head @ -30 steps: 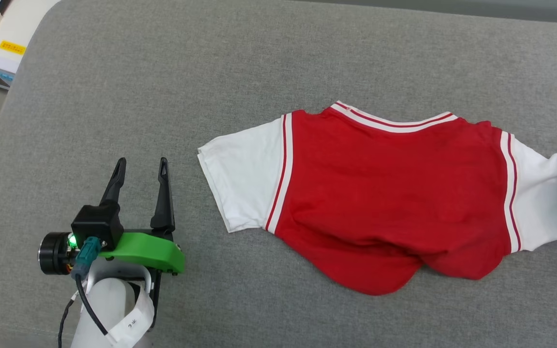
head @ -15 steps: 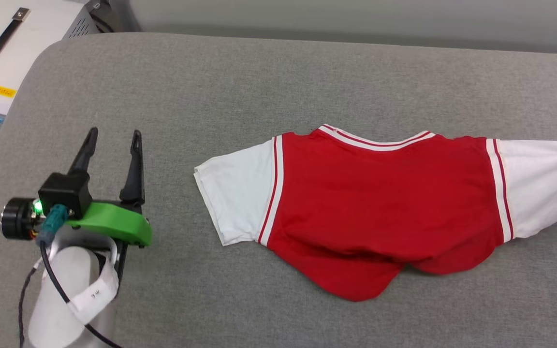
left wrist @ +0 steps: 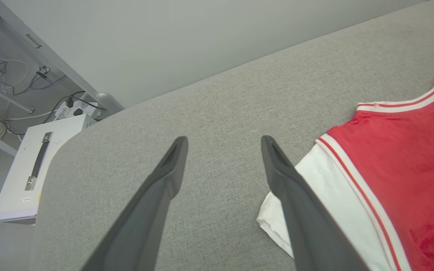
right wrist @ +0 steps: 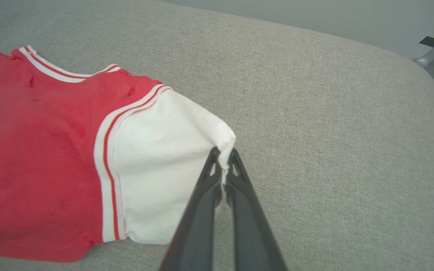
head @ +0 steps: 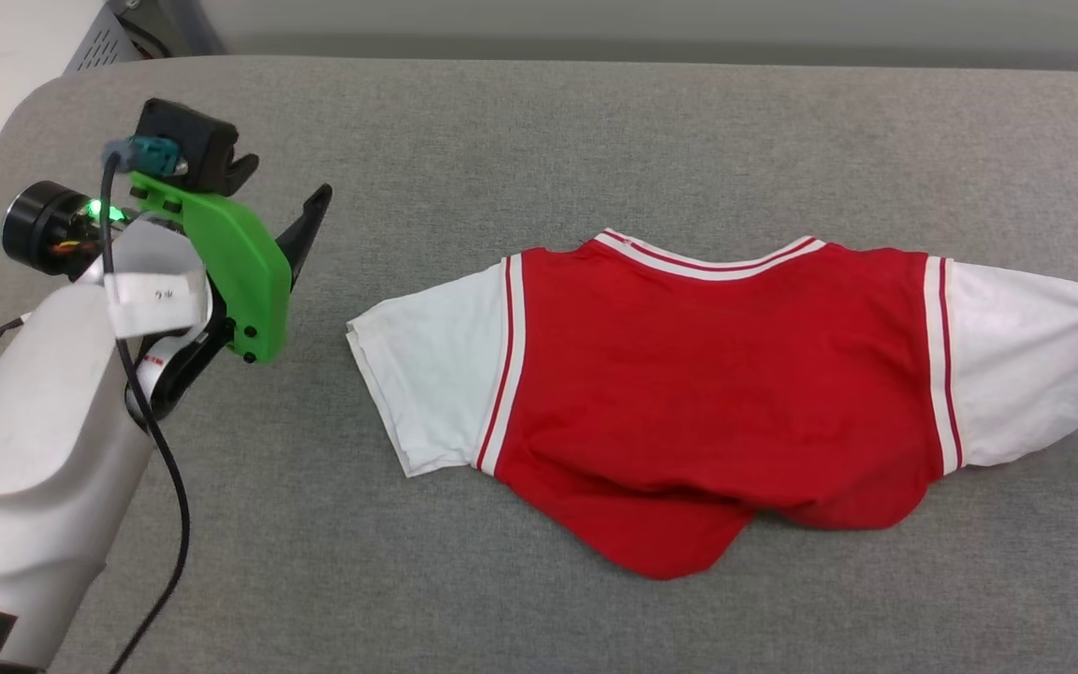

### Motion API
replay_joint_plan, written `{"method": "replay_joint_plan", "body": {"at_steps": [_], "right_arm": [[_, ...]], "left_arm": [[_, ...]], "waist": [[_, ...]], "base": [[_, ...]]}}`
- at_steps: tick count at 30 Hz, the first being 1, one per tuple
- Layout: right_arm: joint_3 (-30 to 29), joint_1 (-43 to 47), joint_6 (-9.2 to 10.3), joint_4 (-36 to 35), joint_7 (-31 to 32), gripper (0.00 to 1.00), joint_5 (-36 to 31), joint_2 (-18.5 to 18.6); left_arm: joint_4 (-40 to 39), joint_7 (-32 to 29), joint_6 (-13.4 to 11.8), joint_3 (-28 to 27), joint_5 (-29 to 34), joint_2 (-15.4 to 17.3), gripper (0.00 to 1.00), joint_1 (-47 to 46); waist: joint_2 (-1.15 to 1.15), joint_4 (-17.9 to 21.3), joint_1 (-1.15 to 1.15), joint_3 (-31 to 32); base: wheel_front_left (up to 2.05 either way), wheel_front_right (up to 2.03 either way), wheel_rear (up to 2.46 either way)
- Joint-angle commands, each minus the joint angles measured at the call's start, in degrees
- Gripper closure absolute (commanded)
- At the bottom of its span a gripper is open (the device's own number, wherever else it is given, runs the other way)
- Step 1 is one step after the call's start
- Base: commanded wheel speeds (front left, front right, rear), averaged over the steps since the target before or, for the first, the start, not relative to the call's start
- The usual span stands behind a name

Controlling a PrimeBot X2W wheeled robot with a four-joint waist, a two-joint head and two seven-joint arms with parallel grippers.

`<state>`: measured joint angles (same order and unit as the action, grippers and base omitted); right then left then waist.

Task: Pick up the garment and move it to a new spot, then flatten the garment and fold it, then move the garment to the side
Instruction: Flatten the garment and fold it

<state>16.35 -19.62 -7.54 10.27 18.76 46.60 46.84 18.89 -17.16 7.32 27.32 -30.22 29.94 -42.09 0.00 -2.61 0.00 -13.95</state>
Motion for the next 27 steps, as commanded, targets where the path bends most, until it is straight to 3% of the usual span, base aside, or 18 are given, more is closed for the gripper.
{"method": "replay_joint_plan", "body": {"at_steps": [1, 4, 12, 25, 26, 27], "right_arm": [[-1.2, 1.3, 0.05, -1.0, 0.7, 1.00, -1.1, -0.9], [-3.6, 2.6, 0.05, -2.9, 2.3, 1.00, -2.7, -2.4], [-6.8, 2.9, 0.05, -7.0, 6.2, 1.00, -5.0, -5.6], [-7.7, 2.2, 0.05, -8.3, 8.7, 1.00, -6.5, -7.7], [-7.7, 2.1, 0.05, -8.3, 8.7, 1.00, -6.5, -7.8], [-7.7, 2.0, 0.05, -8.2, 8.7, 1.00, -6.6, -7.8]], "left_arm": [[0.1, -3.9, 0.2, 2.4, -3.3, 1.2, 0.00, -2.2], [0.2, -11.9, 0.2, 7.9, -9.6, 3.0, 0.00, -5.9], [5.4, -21.7, 0.2, 18.1, -18.6, 4.3, 0.00, -11.7], [13.9, -26.1, 0.2, 32.6, -24.1, 4.6, 0.00, -12.5], [14.0, -25.6, 0.2, 33.4, -24.3, 4.8, 0.29, -12.5], [14.3, -24.8, 0.2, 34.0, -24.8, 4.8, 1.00, -12.6]], "waist": [[0.00, 0.6, 0.00, -1.0], [0.00, 1.1, 0.00, -2.1], [0.00, 3.0, 0.00, -5.4], [0.00, 4.8, 0.00, -8.4], [0.00, 4.9, 0.00, -8.4], [0.00, 4.8, 0.00, -8.3]], "base": [[0.00, 0.00, 0.00], [0.00, 0.00, 0.00], [0.00, 0.00, 0.00], [0.00, 0.00, 0.00], [0.00, 0.00, 0.00], [0.00, 0.00, 0.00]]}}
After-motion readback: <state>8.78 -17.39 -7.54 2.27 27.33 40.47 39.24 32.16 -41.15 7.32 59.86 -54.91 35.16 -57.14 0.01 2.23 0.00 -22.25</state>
